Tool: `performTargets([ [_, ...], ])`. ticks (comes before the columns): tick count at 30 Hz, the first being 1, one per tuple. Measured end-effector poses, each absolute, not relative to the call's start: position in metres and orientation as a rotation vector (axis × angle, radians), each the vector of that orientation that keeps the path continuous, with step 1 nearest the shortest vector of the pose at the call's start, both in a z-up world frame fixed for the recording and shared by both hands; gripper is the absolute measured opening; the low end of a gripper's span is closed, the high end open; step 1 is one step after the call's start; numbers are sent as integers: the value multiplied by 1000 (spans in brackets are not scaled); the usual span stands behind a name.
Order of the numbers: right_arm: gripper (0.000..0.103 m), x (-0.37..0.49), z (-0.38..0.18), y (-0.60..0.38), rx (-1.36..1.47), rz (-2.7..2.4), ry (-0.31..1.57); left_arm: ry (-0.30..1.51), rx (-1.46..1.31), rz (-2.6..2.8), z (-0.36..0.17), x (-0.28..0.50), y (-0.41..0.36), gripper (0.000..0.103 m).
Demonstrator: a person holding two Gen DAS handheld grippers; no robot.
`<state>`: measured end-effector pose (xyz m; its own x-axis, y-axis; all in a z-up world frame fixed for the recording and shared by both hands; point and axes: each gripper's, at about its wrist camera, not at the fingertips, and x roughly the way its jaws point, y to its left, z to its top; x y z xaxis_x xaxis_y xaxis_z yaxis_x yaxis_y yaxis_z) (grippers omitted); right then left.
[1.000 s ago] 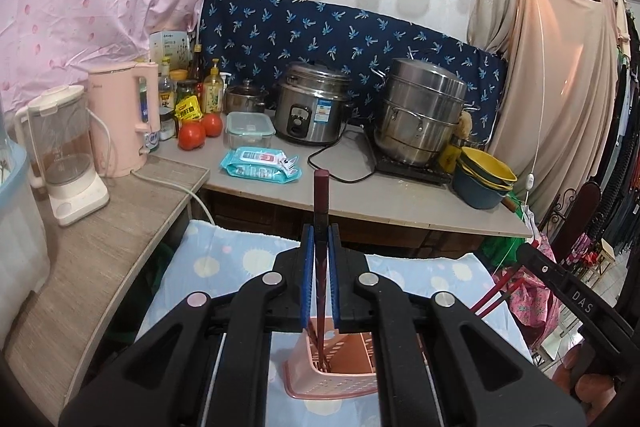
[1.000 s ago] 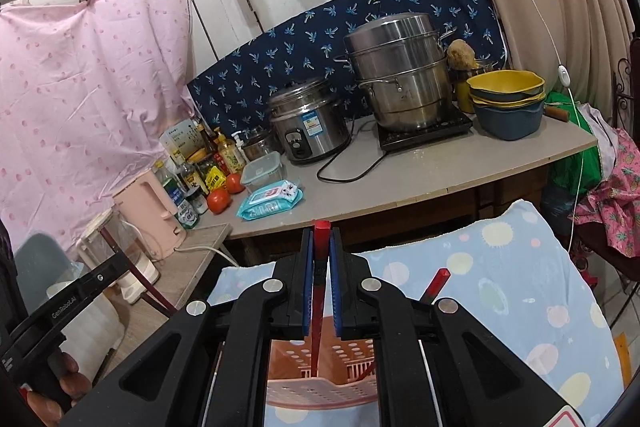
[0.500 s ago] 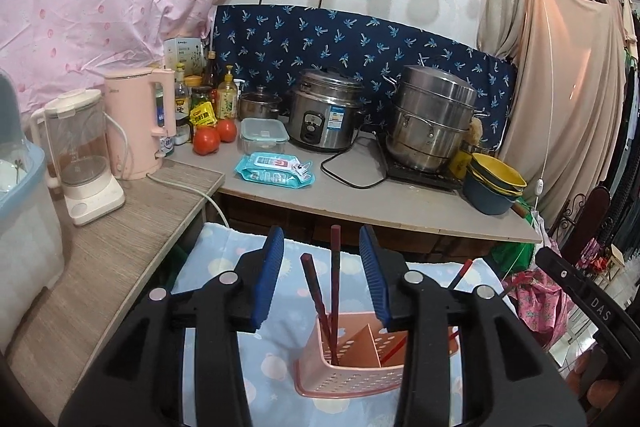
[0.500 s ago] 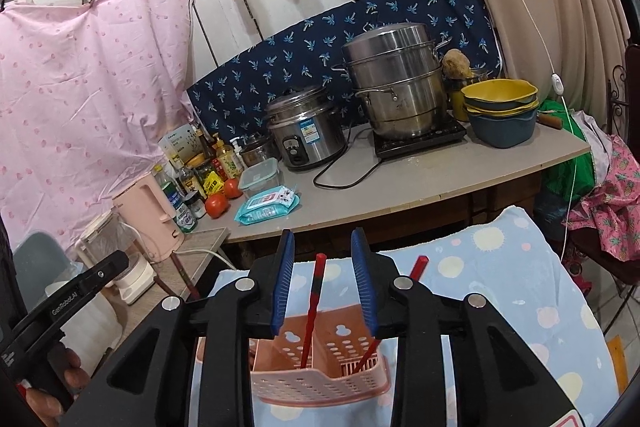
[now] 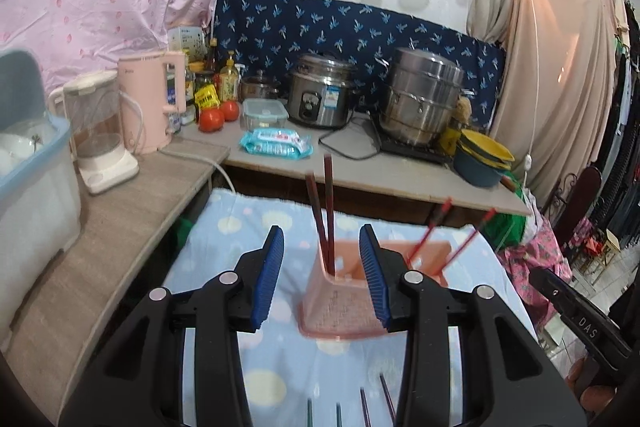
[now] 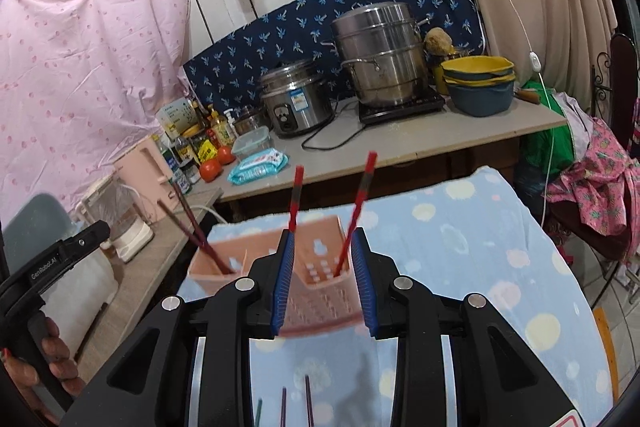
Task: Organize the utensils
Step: 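Move both open tools back to the remaining utensils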
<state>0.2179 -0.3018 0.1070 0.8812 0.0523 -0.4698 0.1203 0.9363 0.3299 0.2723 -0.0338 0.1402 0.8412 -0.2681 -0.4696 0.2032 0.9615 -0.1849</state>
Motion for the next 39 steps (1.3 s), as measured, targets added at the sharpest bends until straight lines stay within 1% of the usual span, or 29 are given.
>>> performTargets([
  [11,30,147,54,-287,337,-57,620,642,-124,-268,89,211,-26,37],
  [17,30,115,20,-280,338,-59,705,737,-111,-247,47,176,-16,37],
  [23,30,86,-14,-266,315,-53,797,869,-94,-241,-4,140,-9,37],
  [27,30,72,-31,-260,311,-46,841,928,-71,-245,-28,121,-7,37],
  [33,30,57,-45,-251,296,-39,876,990,-44,-254,-50,98,-7,37],
  [39,30,50,-54,-246,297,-35,899,1024,-45,-275,-61,88,-7,37],
])
